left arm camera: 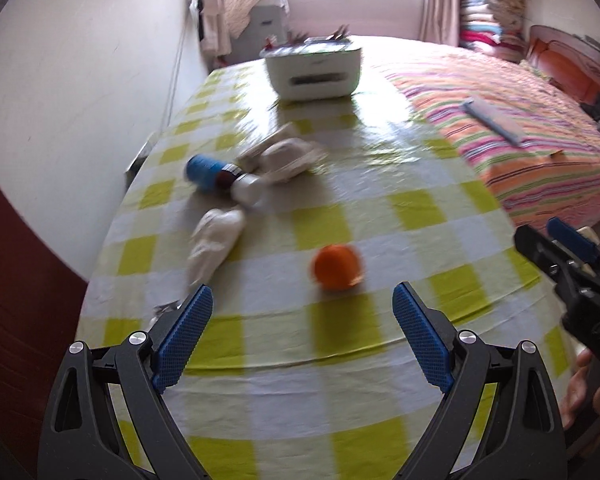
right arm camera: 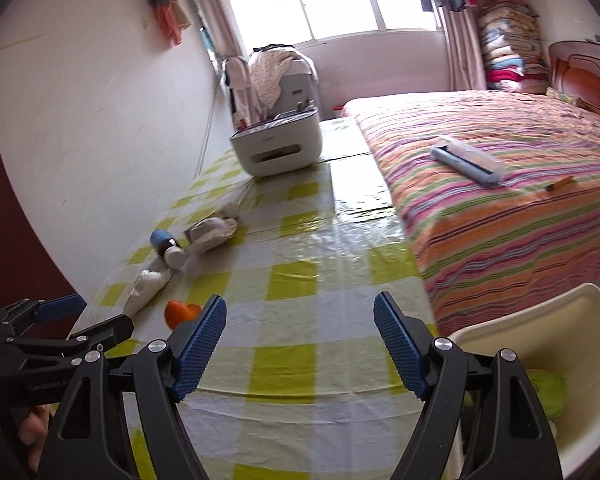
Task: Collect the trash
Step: 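Move both open tools back over the table toward the blister pack and orange peel, then grasp silver blister pack with left tool while right tool grasps orange peel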
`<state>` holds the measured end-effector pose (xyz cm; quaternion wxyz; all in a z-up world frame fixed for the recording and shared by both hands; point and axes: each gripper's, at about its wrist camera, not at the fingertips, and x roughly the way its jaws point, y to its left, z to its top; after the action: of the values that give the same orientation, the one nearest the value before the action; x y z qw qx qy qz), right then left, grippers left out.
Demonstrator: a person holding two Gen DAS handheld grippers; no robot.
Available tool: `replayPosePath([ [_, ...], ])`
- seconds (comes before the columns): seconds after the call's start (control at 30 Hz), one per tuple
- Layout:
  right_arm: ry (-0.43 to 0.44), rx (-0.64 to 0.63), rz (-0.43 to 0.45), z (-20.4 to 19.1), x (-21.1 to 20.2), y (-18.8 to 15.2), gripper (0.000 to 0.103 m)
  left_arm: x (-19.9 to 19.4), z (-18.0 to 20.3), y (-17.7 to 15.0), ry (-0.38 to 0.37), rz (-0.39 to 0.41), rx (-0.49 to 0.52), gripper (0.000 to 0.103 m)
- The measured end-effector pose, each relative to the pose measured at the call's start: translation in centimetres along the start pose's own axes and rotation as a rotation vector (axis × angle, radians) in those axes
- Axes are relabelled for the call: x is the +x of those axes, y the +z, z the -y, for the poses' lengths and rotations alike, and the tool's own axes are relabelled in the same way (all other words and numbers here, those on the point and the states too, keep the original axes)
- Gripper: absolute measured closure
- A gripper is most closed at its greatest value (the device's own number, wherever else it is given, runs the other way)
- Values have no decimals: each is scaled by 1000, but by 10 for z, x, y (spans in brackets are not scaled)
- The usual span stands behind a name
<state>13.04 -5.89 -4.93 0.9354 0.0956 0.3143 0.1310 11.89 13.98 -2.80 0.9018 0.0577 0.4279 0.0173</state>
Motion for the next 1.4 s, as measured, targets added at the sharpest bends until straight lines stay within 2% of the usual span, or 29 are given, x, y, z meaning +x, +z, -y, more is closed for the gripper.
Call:
replayPosePath([
  [0.1, 26, -21, -21, -16, 9, -2, 29, 10, -21, -6, 54, -29, -9, 13],
  [0.3, 94, -44, -71, -41, 28, -4, 29, 41, -59, -26, 118, -148, 15, 13],
  [0.47, 147, -73, -118, -62, 46, -4, 29, 61, -87, -40, 86, -225, -22, 14],
  [0.6, 191, -135, -163, -84, 64, -4, 29, 66, -94, -43, 65, -234, -25, 20],
  [0.7, 221, -196, -210, -101, 82, -7, 29, 65, -97, -43, 14, -239, -40, 26],
  [0.77, 221, -229, -243, -111, 93, -10, 29, 65, -98, -43, 13, -235, -42, 29],
  [0.87, 201, -272, -277, -123, 109, -14, 29, 63, -102, -43, 19, -228, -46, 43],
  [1.03, 159, -292, -313, -127, 130, -17, 30, 60, -122, -42, -1, -223, -99, 70],
  [1.07, 153, -289, -313, -126, 131, -16, 33, 59, -126, -43, -12, -223, -114, 76],
  [1.13, 147, -289, -320, -125, 134, -17, 54, 58, -135, -44, -34, -221, -144, 80],
  [1.17, 141, -290, -319, -124, 135, -17, 60, 57, -139, -44, -51, -221, -158, 81],
  [1.2, 142, -286, -319, -123, 135, -17, 70, 57, -143, -45, -73, -221, -177, 81],
  [1.3, 160, -261, -313, -118, 133, -15, 75, 57, -148, -45, -103, -221, -213, 81],
  [1.4, 172, -248, -292, -117, 127, -13, 77, 56, -151, -44, -131, -213, -250, 88],
])
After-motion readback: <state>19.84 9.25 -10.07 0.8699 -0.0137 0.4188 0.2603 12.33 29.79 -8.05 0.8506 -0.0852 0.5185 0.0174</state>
